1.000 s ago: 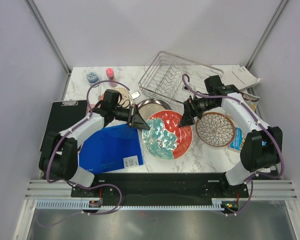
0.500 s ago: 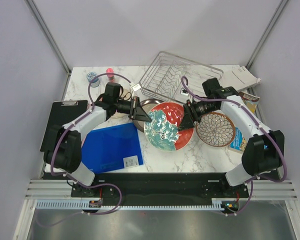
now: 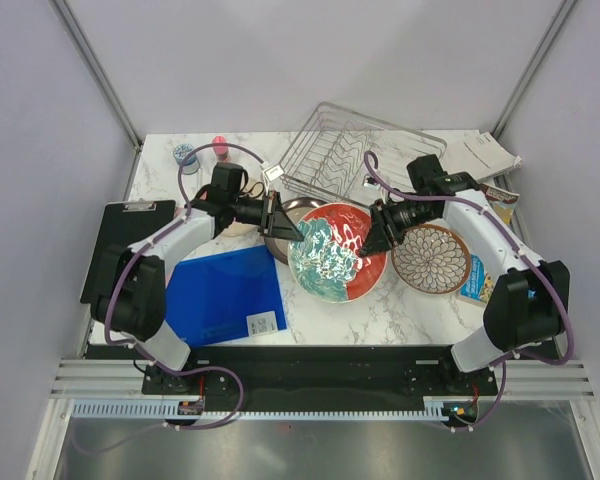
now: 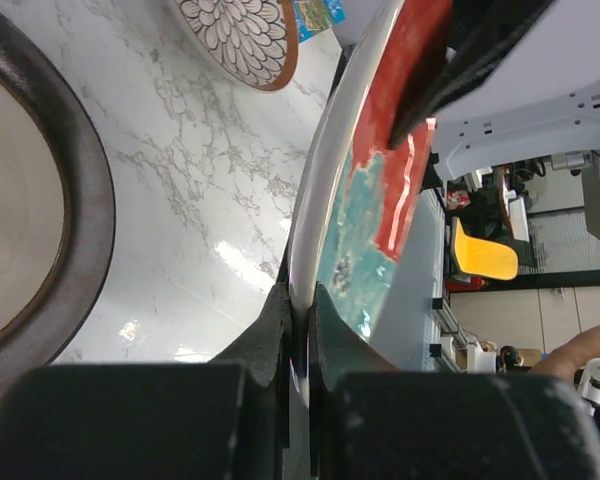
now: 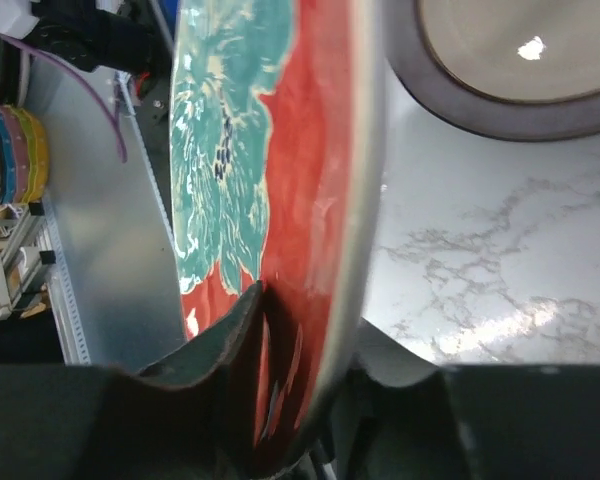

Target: Load the plates into the dish rack

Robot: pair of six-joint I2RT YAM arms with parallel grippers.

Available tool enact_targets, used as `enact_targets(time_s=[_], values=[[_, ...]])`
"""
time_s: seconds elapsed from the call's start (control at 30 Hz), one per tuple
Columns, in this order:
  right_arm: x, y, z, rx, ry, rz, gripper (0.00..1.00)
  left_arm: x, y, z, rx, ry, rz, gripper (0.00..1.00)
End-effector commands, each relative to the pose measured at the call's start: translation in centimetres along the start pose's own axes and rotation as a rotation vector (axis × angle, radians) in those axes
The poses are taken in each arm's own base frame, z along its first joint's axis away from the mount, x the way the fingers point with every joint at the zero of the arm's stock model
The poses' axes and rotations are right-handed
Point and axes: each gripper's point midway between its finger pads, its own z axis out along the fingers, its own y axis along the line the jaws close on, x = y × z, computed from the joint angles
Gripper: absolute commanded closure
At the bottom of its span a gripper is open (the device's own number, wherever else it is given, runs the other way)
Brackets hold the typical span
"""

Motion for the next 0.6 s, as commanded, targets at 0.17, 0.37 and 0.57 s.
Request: enact_targets(time_s=[0.17, 0.37, 0.57], values=[[-7.2, -2.1, -0.9, 0.109, -0.068, -0.182, 1.00, -3.7, -2.1, -0.5, 0.001, -0.067, 0.150, 0.72], [-14.8, -3.8, -3.9, 0.270, -0.150, -0.335, 1.00, -6.5, -1.6, -4.8, -0.146, -0.180, 0.230, 0.45], [-23.1, -7.0, -8.3, 0.534, -0.293, -0.454, 1.00, -7.1, -0.7, -10.9, -0.371, -0.294, 0.308, 0.16]])
